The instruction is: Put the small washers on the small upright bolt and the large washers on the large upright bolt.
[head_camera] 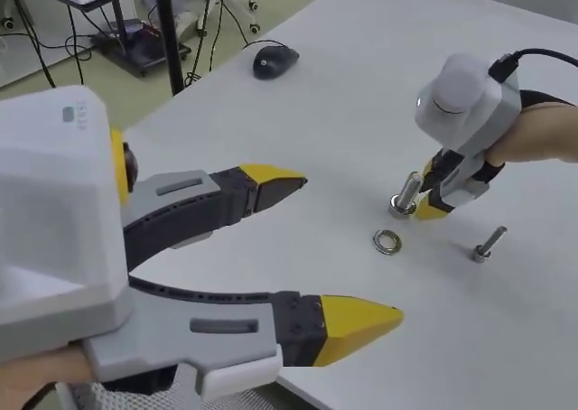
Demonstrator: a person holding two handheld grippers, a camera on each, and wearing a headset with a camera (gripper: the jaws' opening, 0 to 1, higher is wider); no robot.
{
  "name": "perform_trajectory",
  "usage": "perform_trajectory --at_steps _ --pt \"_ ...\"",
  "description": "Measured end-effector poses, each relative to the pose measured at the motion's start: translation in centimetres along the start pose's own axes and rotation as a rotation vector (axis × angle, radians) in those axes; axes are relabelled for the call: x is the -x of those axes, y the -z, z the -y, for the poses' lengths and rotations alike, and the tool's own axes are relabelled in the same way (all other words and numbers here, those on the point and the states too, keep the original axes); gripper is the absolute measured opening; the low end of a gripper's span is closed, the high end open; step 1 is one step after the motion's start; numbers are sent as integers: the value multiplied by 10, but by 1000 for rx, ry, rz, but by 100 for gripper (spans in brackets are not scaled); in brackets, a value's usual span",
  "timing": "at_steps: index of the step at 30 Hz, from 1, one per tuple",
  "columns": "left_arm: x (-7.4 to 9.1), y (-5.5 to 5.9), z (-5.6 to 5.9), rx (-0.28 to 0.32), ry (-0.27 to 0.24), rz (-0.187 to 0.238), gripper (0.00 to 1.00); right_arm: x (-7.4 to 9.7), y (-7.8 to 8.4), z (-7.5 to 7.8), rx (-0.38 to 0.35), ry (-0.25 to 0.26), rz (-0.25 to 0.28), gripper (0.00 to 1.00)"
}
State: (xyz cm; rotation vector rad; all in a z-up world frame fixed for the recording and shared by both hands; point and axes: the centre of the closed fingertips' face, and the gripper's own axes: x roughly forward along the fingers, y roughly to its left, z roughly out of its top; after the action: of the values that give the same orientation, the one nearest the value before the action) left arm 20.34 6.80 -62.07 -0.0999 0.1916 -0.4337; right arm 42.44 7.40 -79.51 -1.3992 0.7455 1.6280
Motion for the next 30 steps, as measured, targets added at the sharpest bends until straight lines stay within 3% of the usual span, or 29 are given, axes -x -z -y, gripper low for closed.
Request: perform_trajectory --at_steps 10,20,30 --pt "-1 -3 12 -17 23 2 68 4 7 -22 -16 -1 14 27" --pt "7 -2 16 -17 20 4 68 -4 -5 -42 -18 -29 31 27" --pt "13 -2 14 -17 8 7 68 -16 -21 -51 -13 -54 41 28"
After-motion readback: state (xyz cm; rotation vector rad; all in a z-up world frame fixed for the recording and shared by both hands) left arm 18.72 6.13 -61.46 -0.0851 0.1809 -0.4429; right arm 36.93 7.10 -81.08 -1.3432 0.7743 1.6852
